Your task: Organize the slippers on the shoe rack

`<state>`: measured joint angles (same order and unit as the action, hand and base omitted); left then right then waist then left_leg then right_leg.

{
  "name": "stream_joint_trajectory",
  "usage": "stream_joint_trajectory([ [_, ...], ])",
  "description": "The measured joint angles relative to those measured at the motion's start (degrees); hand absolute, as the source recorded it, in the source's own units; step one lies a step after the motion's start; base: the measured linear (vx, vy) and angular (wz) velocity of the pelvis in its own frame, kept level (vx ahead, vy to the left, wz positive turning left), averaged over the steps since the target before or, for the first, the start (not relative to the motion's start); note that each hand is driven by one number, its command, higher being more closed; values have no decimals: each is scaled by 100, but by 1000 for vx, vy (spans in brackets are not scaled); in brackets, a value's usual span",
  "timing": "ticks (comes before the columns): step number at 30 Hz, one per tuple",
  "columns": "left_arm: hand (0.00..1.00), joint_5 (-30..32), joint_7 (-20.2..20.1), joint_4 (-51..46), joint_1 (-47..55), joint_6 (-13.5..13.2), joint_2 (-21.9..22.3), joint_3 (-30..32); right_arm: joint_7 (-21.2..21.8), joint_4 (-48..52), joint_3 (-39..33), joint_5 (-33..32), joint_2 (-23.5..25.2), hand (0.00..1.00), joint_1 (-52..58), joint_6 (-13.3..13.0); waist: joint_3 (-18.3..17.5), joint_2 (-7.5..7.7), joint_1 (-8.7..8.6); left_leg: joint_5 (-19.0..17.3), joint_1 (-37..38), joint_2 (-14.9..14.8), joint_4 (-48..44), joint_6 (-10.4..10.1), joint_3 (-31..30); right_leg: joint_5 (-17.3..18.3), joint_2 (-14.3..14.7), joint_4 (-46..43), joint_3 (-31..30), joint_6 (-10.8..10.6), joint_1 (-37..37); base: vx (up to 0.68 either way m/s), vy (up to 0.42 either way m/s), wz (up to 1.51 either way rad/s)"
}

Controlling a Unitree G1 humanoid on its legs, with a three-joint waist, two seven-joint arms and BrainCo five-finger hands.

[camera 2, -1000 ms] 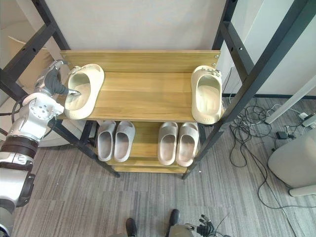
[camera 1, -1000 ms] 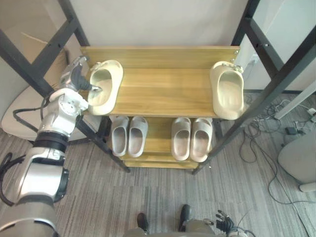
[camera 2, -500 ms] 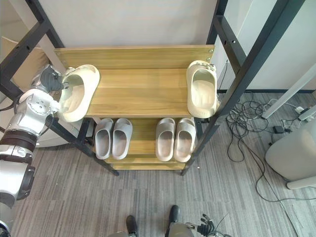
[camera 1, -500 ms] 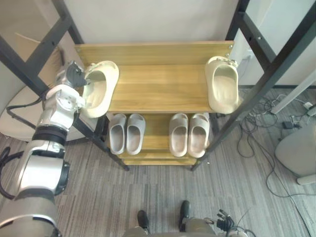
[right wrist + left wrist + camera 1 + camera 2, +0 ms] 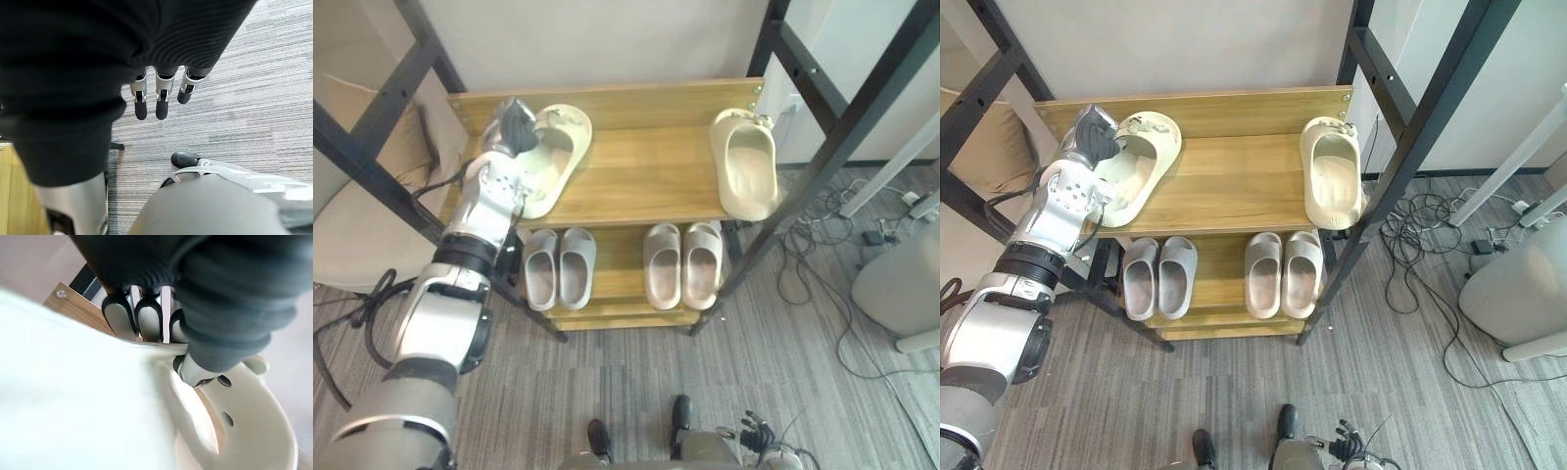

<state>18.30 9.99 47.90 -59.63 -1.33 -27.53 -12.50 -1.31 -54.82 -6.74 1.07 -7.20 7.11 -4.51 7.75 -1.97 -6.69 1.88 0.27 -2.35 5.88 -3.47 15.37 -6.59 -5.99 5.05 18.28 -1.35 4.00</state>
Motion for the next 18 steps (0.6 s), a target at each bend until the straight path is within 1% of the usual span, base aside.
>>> stream_joint_trajectory([
  [3, 100, -126, 23, 131, -297, 44, 460, -58, -89, 0, -7, -79, -30, 0, -56, 1, 38, -63, -16, -14, -42, 8, 0, 21, 62, -46, -33, 0, -80, -43, 80, -34, 17, -13],
  [4, 100, -214, 47, 142, -345, 46, 550, -52, -122, 6, -23, -118, -36, 0, -110, 1, 63, -104, -41, -34, -42, 11, 0, 52, 156, -77, -34, 0, -173, -52, 124, -17, 32, -32],
  [5, 100, -271, 183, 185, -382, 46, 608, -37, -147, 8, -120, -118, -23, 0, -130, 1, 91, -151, -70, -39, -27, 55, 0, 57, 207, -81, -36, -1, -213, -46, 131, -15, 41, -30],
  [7, 100, -340, 227, 250, -419, 65, 635, 36, -194, 8, -237, -121, -28, 0, -116, 13, 115, -207, -69, -49, -28, 40, -1, 72, 255, -116, -50, -1, -284, -61, 162, -26, 28, -16],
  [8, 100, -390, 228, 256, -419, 69, 631, 36, -214, 12, -261, -121, -25, 0, -132, 27, 118, -208, -43, -48, -48, 44, -1, 76, 284, -137, -54, 0, -316, -61, 205, -53, 5, -10],
  [10, 100, -447, 230, 293, -421, 81, 752, 35, -219, 28, -352, -122, 15, 0, -134, 43, 122, -203, -59, -52, -50, 57, -1, 99, 292, -152, -72, 0, -326, -72, 211, -65, 10, -5],
  [14, 100, -514, 229, 293, -582, 81, 1222, 16, -224, 187, -457, -198, 67, 0, -98, 58, 125, -207, -88, -102, -56, 96, 0, 151, 438, -181, -110, 0, -461, -114, 285, -30, 37, -15],
  [17, 100, -615, 228, 293, -693, 79, 1585, 10, -230, 348, -659, -232, 174, 0, -78, 57, 143, -239, -181, -118, -63, 116, 0, 170, 520, -198, -122, -1, -557, -130, 336, 10, 36, -19],
  [18, 100, -631, 324, 293, -744, 84, 1654, 24, -256, 427, -689, -232, 208, 0, -45, 56, 143, -239, -180, -120, -63, 115, -1, 169, 583, -204, -118, -2, -616, -134, 367, 22, 31, -19],
])
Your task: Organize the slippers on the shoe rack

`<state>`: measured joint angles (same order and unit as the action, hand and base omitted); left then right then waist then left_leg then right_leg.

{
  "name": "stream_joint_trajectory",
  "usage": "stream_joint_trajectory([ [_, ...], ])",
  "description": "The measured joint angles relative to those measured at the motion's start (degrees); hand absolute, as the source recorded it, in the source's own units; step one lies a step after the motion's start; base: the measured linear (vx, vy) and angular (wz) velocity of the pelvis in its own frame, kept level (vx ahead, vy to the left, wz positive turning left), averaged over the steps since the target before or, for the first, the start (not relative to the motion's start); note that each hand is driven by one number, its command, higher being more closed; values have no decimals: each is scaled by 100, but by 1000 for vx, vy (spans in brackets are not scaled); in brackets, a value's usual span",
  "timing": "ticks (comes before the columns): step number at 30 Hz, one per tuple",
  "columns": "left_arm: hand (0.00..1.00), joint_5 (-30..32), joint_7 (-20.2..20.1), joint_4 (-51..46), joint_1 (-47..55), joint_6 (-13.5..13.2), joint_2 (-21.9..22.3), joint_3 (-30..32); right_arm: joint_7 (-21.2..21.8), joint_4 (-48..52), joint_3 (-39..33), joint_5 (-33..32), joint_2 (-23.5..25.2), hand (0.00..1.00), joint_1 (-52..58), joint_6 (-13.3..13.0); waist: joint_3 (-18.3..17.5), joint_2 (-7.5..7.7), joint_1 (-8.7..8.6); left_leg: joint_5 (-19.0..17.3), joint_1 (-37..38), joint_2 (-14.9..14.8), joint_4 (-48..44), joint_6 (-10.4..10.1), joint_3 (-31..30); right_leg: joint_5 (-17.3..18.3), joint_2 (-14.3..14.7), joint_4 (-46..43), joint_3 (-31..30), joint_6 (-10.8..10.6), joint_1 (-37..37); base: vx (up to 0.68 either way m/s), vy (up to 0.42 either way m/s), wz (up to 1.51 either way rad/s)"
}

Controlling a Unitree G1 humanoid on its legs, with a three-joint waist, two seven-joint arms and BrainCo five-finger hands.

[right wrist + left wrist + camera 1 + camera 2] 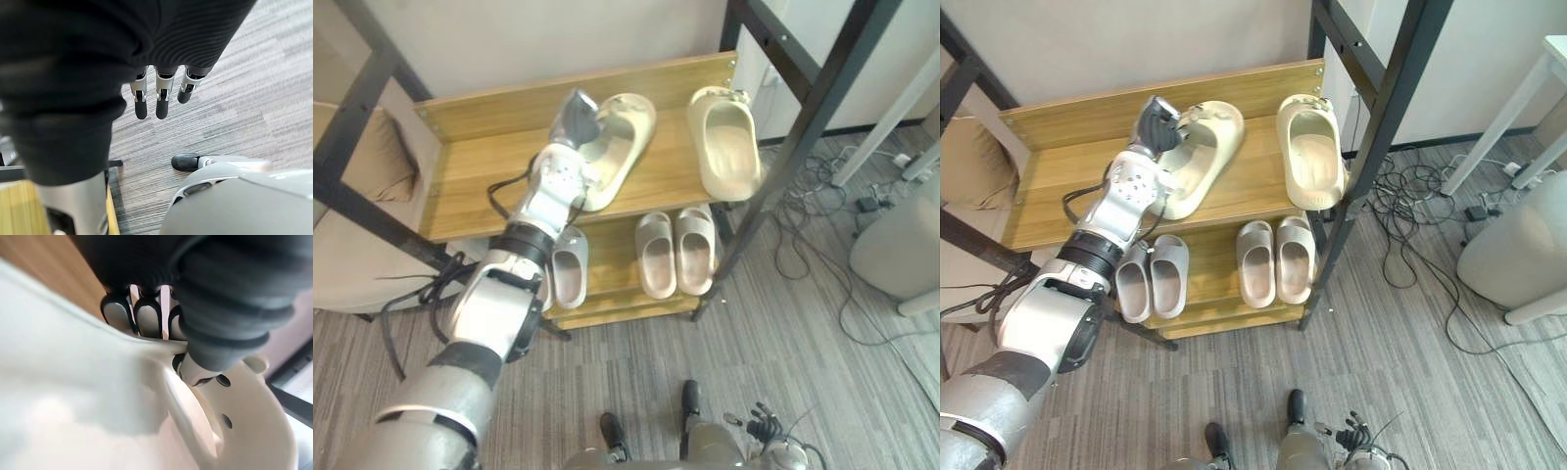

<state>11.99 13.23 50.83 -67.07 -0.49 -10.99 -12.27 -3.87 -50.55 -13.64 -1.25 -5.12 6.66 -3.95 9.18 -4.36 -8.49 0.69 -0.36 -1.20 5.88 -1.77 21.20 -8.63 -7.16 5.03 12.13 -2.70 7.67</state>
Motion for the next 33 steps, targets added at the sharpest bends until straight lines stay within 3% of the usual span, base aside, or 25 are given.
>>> stream_joint_trajectory([
  [6, 100, -94, 76, 1, -78, 52, 104, -8, -68, 52, -191, -2, 66, 0, 32, -1, 1, -2, 41, -7, -5, 5, -2, 7, 18, -7, -1, 0, -6, -3, 13, 2, 3, -2],
  [7, 0, -94, 97, 1, -78, 54, 114, -9, -70, 57, -193, -2, 66, 0, 32, -1, 1, -2, 41, -8, -4, 7, -2, 9, 18, -7, -4, 0, -6, -3, 11, 0, 0, 0],
  [19, 0, -82, 145, 70, -81, 87, 284, 177, -73, 164, -180, -114, 63, 0, 38, -3, 0, -1, 51, -24, 83, 25, 0, 37, -24, -9, -22, 1, 16, -20, -94, -13, 2, 1],
  [33, 0, -91, 28, 352, 316, 89, 51, 466, -70, -43, 135, -128, -46, 0, -1, -4, -5, -7, 43, -20, 201, 61, 1, 37, -165, 50, -6, 5, 185, 27, -278, -10, 1, 4],
])
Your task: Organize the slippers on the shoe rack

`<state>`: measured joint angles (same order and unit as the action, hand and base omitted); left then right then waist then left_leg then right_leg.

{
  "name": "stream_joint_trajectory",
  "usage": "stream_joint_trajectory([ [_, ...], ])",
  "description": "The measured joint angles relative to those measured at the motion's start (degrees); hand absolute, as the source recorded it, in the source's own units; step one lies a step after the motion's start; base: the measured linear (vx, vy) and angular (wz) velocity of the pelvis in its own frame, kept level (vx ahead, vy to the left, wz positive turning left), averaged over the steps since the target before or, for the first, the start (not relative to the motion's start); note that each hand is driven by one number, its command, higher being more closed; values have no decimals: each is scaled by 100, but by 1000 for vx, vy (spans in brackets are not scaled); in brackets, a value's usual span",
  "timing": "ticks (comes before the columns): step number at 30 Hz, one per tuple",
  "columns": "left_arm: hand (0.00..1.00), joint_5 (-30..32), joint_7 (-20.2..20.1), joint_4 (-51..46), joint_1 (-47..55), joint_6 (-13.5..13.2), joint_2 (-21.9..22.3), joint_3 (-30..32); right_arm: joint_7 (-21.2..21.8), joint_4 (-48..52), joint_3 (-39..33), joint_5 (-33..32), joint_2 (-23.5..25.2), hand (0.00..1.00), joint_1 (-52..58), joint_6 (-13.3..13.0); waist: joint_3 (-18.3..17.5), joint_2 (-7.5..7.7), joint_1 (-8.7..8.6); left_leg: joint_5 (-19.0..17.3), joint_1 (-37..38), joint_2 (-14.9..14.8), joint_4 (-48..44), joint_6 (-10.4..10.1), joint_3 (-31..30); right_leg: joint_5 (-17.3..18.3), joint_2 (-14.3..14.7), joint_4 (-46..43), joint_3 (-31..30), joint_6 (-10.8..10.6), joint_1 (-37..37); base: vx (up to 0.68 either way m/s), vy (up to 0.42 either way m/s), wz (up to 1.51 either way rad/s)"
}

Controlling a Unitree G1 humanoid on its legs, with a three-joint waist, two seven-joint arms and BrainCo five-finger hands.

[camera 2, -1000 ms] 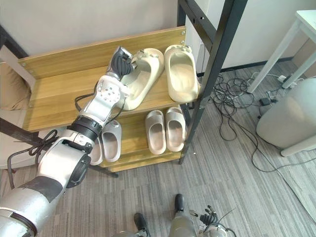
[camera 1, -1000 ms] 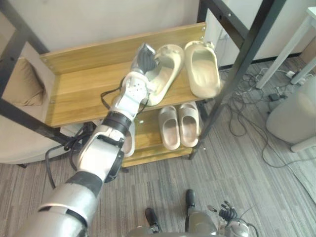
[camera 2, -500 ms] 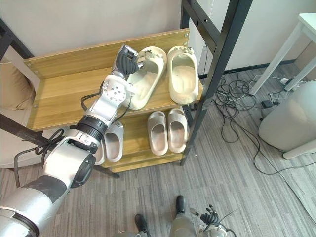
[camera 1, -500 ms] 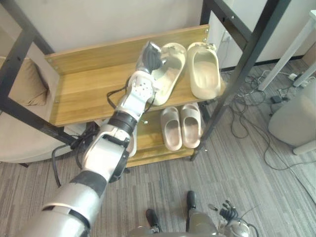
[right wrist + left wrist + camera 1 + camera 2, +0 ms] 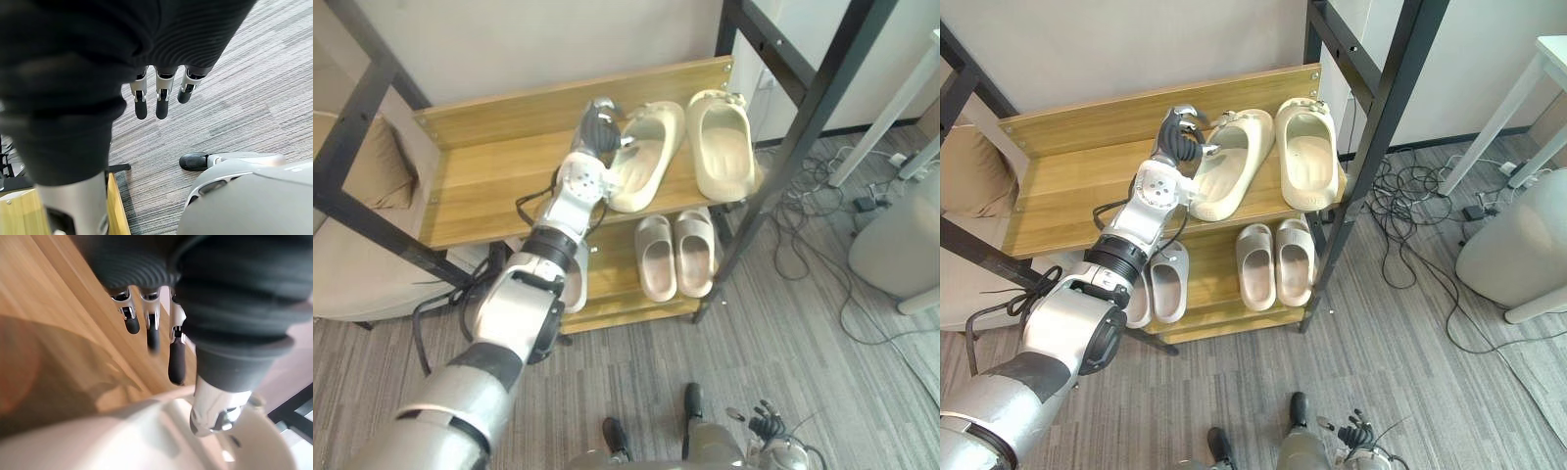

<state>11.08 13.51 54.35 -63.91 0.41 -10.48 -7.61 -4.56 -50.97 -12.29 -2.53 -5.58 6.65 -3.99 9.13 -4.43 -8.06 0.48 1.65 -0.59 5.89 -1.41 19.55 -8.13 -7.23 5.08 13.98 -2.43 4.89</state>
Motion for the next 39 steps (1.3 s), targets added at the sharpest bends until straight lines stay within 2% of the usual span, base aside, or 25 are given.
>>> stream_joint_trajectory([
  [4, 0, -150, -9, -210, 206, -9, -74, 33, -1, -15, 184, 0, -73, 0, -4, 0, -1, -2, 2, 12, -28, 3, -1, 4, -125, 2, -7, 0, 107, -14, -20, -8, -6, 13],
  [8, 0, -279, -5, -912, 578, -43, -332, 26, -2, -186, 283, 1, -133, 0, -87, 3, -1, -1, 7, 16, -16, -8, -1, 2, -213, 27, -5, 0, 192, -20, -86, 6, -9, 12],
  [13, 0, -456, 1, -1960, 1113, -210, -707, -9, -3, -237, 361, 5, -176, 0, -100, 4, -2, 1, 69, 17, 16, -6, -3, 3, -316, 39, -10, 2, 324, -4, -169, -11, -9, 10],
  [18, 0, -845, -2, -2791, 1715, -384, -800, 56, 0, -251, 564, 17, -245, 0, -149, 16, -8, 10, 133, 28, 75, -7, -2, 14, -458, 75, -21, 6, 432, 19, -296, -33, -19, 14],
  [25, 0, -1822, -26, -3740, 2708, -541, -783, 201, 0, -250, 679, 21, -253, 0, -240, 69, -21, 32, 185, 52, 71, -28, -1, 1, -599, 108, -19, 13, 566, -24, -364, -27, -24, 9],
  [27, 0, -2217, -85, -3998, 3096, -630, -773, 166, 1, -251, 818, 31, -249, 0, -293, 130, -51, 85, 201, 52, 78, -36, -1, 0, -636, 119, -14, 15, 611, -26, -394, -11, -20, 10],
  [31, 0, -2640, -271, -4272, 3499, -637, -590, -154, 4, -292, 984, 33, -128, 0, -399, 183, -112, 191, 294, 52, 85, -34, -2, 1, -717, 138, -19, 30, 684, -34, -445, -19, -11, 10],
  [39, 0, -2861, -593, -4392, 3883, -633, -134, -808, 26, -409, 1155, 63, 29, 0, -527, 236, -138, 236, 373, 57, 101, 3, -1, 10, -805, 165, -61, 24, 773, -63, -504, -12, -4, 6],
])
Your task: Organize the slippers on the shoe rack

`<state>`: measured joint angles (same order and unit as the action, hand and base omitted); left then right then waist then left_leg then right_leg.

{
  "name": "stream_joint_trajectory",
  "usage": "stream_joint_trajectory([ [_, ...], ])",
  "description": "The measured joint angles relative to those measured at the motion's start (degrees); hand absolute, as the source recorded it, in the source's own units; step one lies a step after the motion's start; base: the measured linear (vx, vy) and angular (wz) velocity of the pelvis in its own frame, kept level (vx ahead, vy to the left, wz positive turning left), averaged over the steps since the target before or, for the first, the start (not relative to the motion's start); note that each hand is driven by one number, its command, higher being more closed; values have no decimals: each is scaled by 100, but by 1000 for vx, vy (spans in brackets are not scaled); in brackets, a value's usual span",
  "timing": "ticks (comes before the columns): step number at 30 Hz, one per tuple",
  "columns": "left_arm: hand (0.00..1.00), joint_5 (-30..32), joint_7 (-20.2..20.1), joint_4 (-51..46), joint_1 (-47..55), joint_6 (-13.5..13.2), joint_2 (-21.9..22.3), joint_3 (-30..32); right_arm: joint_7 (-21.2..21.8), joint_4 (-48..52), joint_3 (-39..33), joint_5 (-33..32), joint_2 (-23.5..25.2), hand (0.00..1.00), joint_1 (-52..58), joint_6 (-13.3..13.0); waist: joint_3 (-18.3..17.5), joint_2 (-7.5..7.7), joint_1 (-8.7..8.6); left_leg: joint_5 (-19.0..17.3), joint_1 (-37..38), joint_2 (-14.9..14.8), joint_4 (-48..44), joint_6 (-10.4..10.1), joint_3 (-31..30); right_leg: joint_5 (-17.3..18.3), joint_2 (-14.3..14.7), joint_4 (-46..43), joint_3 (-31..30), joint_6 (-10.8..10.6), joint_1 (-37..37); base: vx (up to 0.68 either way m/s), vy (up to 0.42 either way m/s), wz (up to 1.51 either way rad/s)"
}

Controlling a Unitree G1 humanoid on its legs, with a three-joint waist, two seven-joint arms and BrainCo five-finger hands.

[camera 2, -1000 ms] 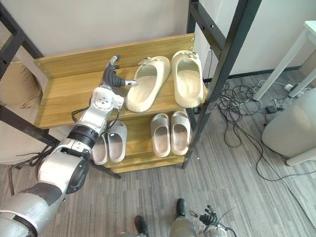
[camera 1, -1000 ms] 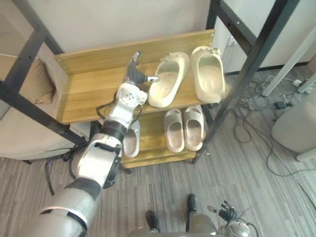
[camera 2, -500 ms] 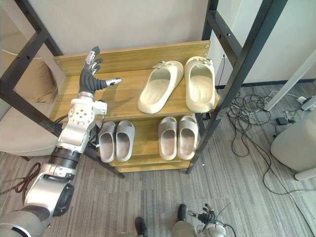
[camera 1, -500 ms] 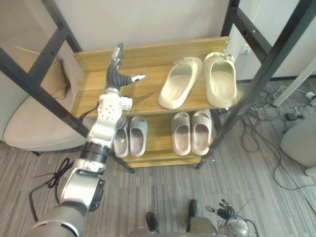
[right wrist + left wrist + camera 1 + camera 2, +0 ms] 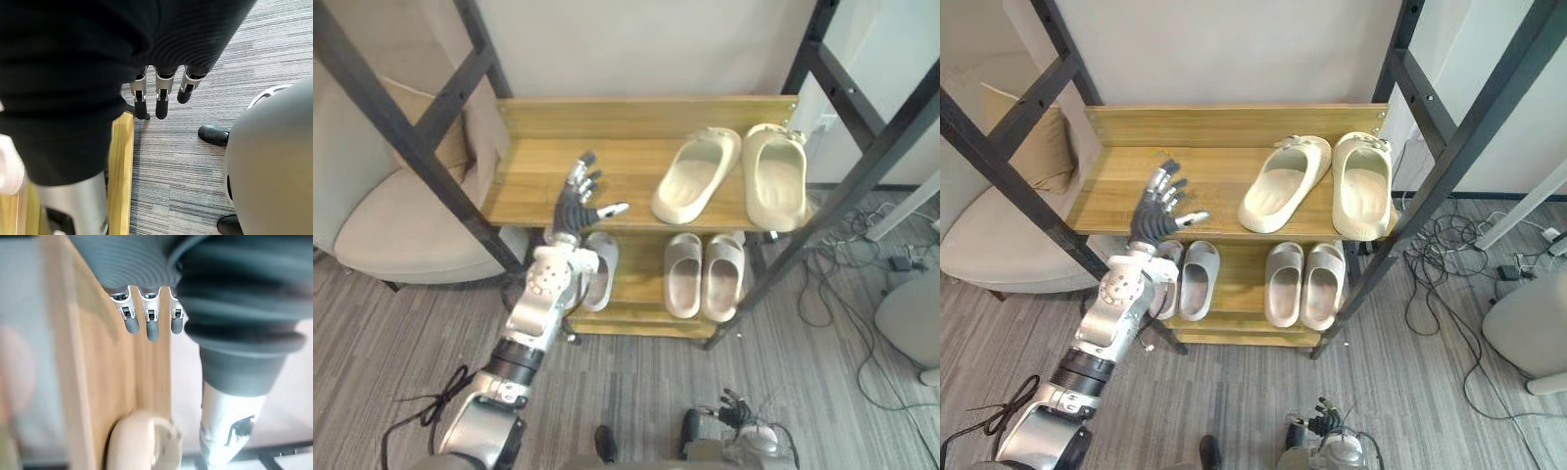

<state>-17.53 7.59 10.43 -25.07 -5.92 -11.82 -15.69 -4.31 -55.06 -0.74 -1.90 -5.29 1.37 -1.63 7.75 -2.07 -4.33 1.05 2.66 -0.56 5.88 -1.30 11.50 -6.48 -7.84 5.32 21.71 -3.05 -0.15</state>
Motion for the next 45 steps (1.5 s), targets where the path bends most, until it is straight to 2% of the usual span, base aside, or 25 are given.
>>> stream_joint_trajectory([
  [11, 0, -3, -263, 51, -4, 20, 380, -702, -15, -11, 99, 84, 55, 0, -7, 3, -68, 111, -54, 1, 37, 18, 1, 3, -102, 45, -29, 19, 124, -61, -95, -16, -7, 5],
  [29, 0, -242, -138, 658, -622, 60, 761, -1408, -40, -11, 84, 79, 69, 0, -11, 6, -84, 157, -199, -35, 85, -17, 2, -16, 51, 45, -31, 22, -12, -68, -75, -15, -5, -3],
  [39, 0, -275, -20, 811, -753, 63, 753, -1185, -54, -10, 17, 73, 88, 0, -7, 7, -75, 175, -205, -83, 143, -13, 1, -9, 170, 40, -31, 22, -88, -78, -72, -15, -5, -6],
  [44, 0, -218, -4, 850, -775, 129, 473, -394, -51, -7, -31, 74, 114, 0, -10, 8, -76, 177, -221, -82, 144, -27, 0, -9, 165, 39, -23, 21, -51, -80, -73, -13, -8, 1],
  [45, 0, -194, 2, 811, -758, 130, 302, -166, -46, -5, -31, 75, 115, 0, -15, 9, -76, 177, -219, -81, 145, -30, -1, -9, 144, 40, -19, 20, -36, -81, -85, -27, -16, 7],
])
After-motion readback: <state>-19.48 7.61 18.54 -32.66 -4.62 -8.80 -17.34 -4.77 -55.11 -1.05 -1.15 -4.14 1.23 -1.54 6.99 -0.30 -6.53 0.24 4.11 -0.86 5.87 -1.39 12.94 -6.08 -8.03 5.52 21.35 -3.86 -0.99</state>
